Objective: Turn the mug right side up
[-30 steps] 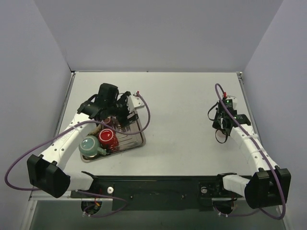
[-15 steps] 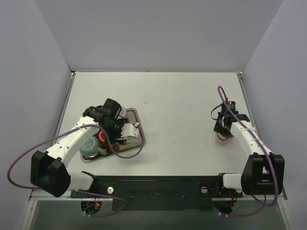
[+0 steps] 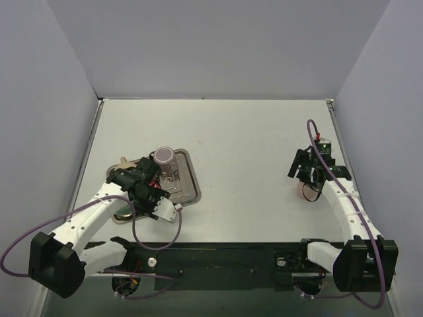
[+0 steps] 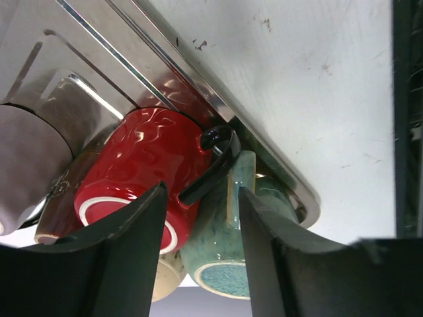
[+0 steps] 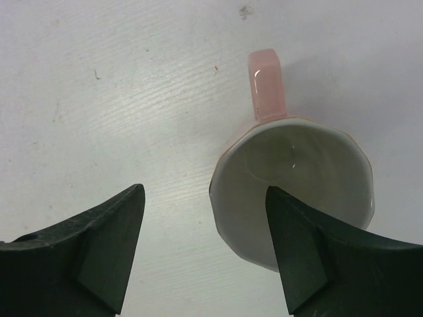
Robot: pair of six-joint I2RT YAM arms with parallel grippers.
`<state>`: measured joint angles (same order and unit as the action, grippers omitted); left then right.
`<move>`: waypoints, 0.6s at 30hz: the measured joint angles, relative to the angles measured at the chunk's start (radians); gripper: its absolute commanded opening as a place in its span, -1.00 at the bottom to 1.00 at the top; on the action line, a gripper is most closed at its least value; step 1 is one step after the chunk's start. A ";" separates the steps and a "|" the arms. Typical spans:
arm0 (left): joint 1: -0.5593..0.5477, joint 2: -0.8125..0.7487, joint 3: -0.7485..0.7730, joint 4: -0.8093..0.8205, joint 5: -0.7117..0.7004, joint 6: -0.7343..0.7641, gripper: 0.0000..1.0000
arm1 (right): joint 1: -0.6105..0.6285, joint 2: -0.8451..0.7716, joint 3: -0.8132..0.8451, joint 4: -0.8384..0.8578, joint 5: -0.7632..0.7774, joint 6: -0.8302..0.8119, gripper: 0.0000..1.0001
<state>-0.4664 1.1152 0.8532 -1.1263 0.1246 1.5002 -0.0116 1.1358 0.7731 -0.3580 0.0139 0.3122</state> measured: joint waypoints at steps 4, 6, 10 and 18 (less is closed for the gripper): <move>-0.004 0.004 -0.061 0.060 -0.052 0.080 0.02 | 0.000 -0.024 0.000 -0.002 -0.032 -0.001 0.39; -0.006 0.013 -0.071 0.069 -0.069 0.107 0.02 | 0.005 -0.024 0.000 -0.006 -0.047 -0.002 0.39; -0.010 0.015 -0.074 0.092 -0.108 0.147 0.02 | 0.022 -0.024 0.000 -0.005 -0.077 -0.003 0.39; -0.017 0.033 -0.109 0.228 -0.090 0.177 0.02 | 0.028 -0.024 0.000 -0.005 -0.126 -0.007 0.39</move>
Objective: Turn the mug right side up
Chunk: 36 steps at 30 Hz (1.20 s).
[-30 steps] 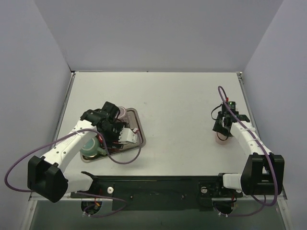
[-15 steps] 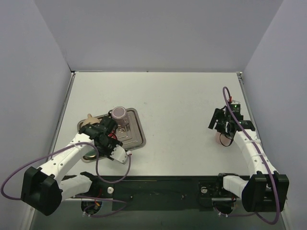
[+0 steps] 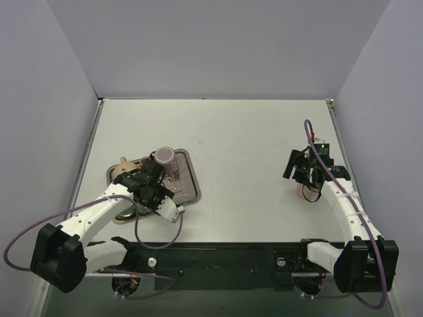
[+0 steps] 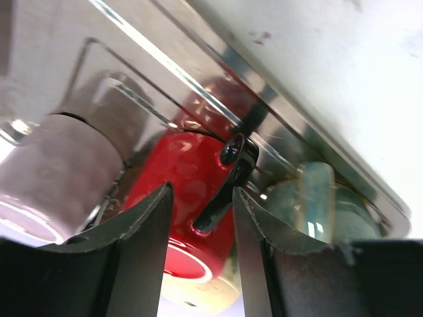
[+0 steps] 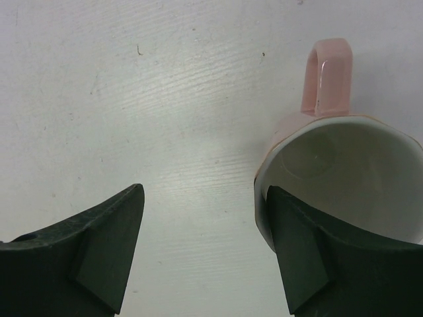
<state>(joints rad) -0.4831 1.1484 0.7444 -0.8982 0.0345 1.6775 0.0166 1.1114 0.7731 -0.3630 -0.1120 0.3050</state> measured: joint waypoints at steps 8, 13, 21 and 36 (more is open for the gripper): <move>-0.079 0.077 0.028 0.172 -0.002 -0.108 0.16 | 0.006 0.000 0.000 0.001 -0.023 -0.006 0.40; -0.079 0.109 0.144 0.085 0.005 -0.148 0.27 | 0.014 0.000 -0.001 0.002 -0.029 -0.012 0.40; -0.080 0.163 0.130 0.032 -0.026 -0.153 0.28 | 0.019 0.000 -0.001 0.005 -0.035 -0.016 0.42; -0.117 0.241 0.044 0.159 -0.134 -0.150 -1.00 | 0.051 -0.098 0.014 -0.067 -0.029 -0.016 0.47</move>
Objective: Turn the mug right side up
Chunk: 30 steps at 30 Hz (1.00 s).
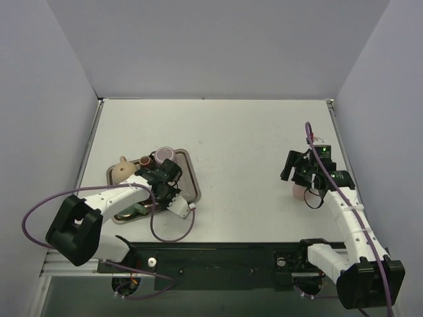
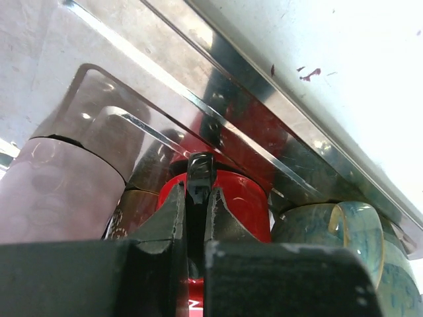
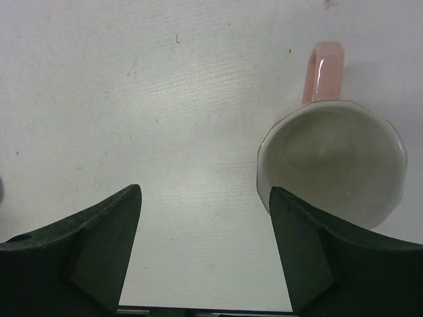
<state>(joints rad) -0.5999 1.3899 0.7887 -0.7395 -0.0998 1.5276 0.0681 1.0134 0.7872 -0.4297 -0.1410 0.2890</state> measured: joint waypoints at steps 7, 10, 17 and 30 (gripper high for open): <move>-0.040 -0.039 -0.001 -0.001 0.030 -0.045 -1.00 | 0.030 -0.072 0.052 -0.054 0.008 0.000 0.48; -0.049 -0.047 0.039 -0.014 0.050 -0.116 -1.00 | 0.072 -0.097 0.066 -0.076 0.012 0.001 0.56; -0.025 -0.097 0.222 -0.006 0.154 -0.405 -1.00 | 0.263 -0.149 0.071 -0.086 0.014 0.018 0.60; 0.111 -0.225 0.491 0.136 0.690 -1.225 -1.00 | 0.816 -0.153 -0.006 0.444 -0.069 0.133 0.66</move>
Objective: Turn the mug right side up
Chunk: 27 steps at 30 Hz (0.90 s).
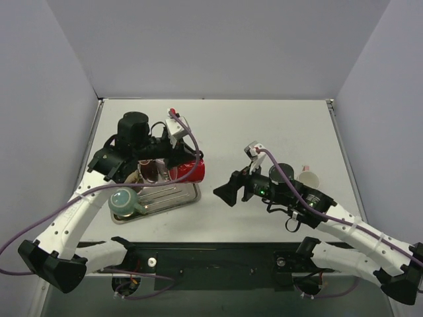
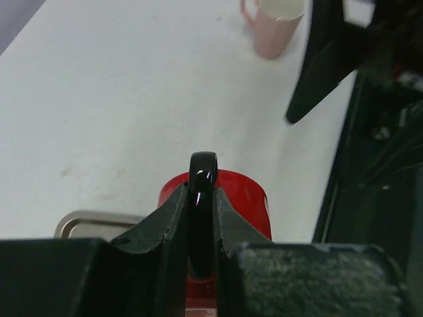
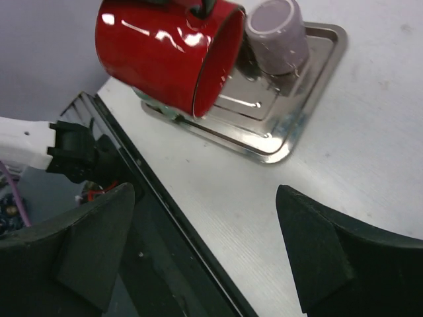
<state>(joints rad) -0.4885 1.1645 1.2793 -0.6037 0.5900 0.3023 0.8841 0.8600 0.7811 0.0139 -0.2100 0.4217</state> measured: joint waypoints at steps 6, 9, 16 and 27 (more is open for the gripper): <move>-0.003 -0.019 0.015 0.097 0.216 -0.254 -1.00 | 0.076 0.078 0.000 0.215 -0.008 0.051 0.58; -0.003 -0.016 0.015 0.120 0.265 -0.326 -1.00 | 0.096 0.097 0.000 0.283 -0.008 0.061 0.29; 0.023 -0.013 -0.005 0.279 0.350 -0.422 0.44 | 0.114 0.194 0.049 0.411 -0.093 0.151 -1.00; 0.040 -0.023 0.005 -0.058 0.008 0.020 0.84 | -0.089 0.229 0.260 -0.304 0.275 0.035 -1.00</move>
<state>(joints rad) -0.4484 1.1419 1.2839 -0.6617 0.5980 0.3225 0.7948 1.0885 1.0409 -0.2901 0.0650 0.4564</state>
